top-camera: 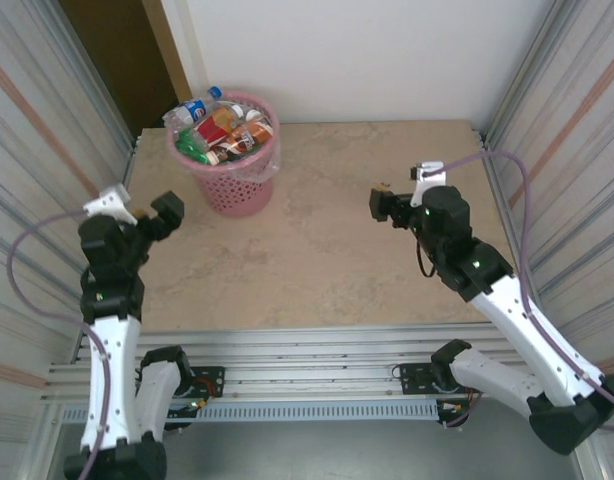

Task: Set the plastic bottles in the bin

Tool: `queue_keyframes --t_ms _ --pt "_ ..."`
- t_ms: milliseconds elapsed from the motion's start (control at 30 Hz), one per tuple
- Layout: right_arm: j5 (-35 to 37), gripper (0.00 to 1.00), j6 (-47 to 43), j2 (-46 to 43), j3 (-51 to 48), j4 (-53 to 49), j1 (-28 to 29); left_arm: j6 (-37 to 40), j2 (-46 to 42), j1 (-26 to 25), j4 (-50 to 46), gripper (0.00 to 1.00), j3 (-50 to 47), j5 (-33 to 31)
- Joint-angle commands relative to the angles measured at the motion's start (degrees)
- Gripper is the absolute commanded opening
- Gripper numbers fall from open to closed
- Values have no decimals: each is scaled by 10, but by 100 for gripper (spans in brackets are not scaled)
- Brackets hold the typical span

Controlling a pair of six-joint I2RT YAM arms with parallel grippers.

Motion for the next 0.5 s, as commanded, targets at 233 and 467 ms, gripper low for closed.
queue_keyframes --t_ms 233,467 --pt "153 98 30 -70 -117 25 -99 208 -65 -148 261 99 -250 -292" --pt "80 98 -43 -26 -213 128 -177 289 95 -149 439 99 -302 -261"
